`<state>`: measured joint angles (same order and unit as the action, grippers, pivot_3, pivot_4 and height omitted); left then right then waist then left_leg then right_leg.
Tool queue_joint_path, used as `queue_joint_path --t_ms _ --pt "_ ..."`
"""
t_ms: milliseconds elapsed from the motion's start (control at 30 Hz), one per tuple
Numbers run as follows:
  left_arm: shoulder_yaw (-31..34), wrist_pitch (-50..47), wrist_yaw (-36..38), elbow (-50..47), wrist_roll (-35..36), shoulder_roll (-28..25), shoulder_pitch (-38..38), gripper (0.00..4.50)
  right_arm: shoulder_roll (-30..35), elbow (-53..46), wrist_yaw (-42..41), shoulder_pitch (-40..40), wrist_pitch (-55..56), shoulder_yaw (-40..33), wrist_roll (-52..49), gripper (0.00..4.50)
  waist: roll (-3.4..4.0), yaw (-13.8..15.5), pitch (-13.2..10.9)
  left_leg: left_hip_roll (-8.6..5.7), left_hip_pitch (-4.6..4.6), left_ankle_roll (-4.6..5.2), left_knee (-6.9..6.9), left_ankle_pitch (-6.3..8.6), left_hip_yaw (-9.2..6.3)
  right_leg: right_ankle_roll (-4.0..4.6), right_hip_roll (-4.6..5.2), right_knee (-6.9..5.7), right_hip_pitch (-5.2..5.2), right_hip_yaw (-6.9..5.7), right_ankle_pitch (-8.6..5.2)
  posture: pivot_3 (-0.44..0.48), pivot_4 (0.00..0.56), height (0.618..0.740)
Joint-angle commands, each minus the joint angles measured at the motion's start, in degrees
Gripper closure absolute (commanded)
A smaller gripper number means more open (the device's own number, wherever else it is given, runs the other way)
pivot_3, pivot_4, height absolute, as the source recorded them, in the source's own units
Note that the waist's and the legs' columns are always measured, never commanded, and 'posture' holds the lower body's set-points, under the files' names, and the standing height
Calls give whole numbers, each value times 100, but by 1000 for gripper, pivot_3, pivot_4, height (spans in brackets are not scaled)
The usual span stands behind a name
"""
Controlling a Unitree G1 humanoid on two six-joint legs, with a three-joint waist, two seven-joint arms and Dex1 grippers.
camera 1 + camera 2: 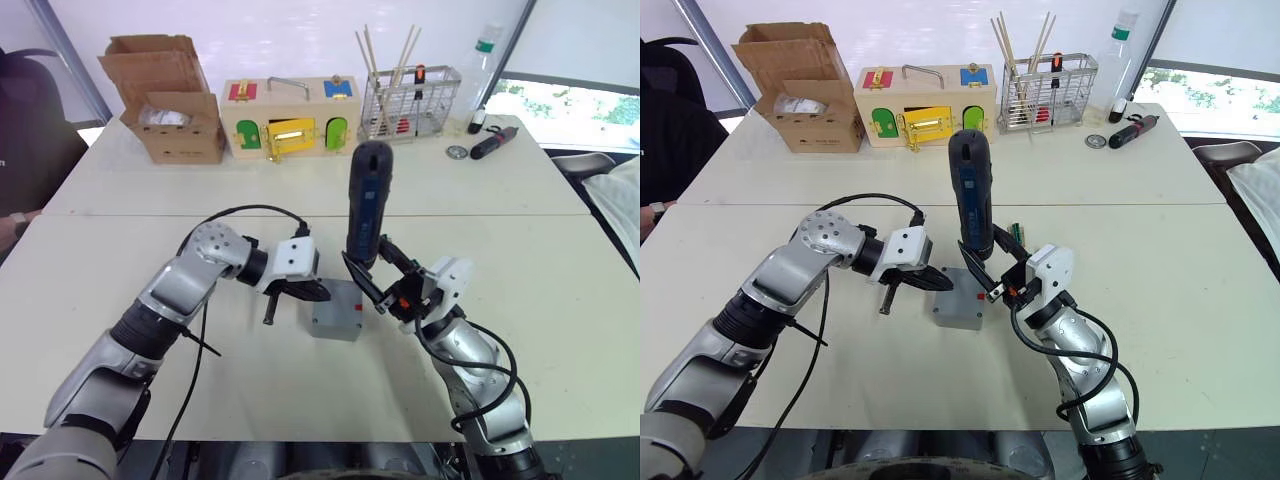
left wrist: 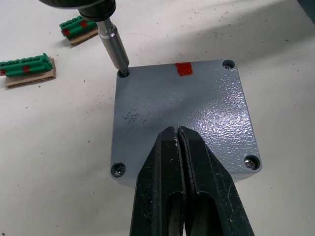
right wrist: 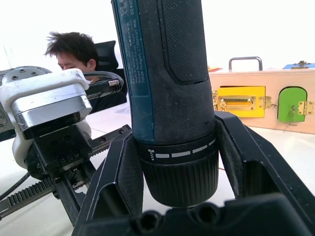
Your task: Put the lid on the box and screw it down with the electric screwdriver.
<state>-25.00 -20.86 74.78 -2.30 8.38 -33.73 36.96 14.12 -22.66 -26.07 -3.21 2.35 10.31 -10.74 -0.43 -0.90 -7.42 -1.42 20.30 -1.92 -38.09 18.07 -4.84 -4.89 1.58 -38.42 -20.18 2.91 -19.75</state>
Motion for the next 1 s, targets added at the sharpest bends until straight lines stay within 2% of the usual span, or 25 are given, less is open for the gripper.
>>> queue_joint_path --t_ms 33,700,833,1000 --pt "-156 -72 4 75 -194 -55 -77 4500 129 581 -23 -342 -490 121 144 2660 -6 3 4 0 0 0 0 0 0 0 0 3 1 0 0 0 150 740" --pt "-148 -74 1 90 -163 -9 -84 4500 154 344 -4 -285 -409 43 62 2660 -9 12 7 1 3 0 10 0 -3 0 4 21 4 0 0 0 150 740" --pt "-148 -4 -21 236 -179 53 -83 4500 217 -516 105 29 -795 -236 -240 2660 2 22 0 0 9 0 11 0 -3 0 6 25 2 0 0 0 150 740" --pt "-123 83 -54 426 -198 159 -110 4500 636 -1431 106 665 -1715 -585 -620 2660 19 33 -24 -3 29 -1 10 0 -3 1 11 28 -15 -1 1 0 150 740"
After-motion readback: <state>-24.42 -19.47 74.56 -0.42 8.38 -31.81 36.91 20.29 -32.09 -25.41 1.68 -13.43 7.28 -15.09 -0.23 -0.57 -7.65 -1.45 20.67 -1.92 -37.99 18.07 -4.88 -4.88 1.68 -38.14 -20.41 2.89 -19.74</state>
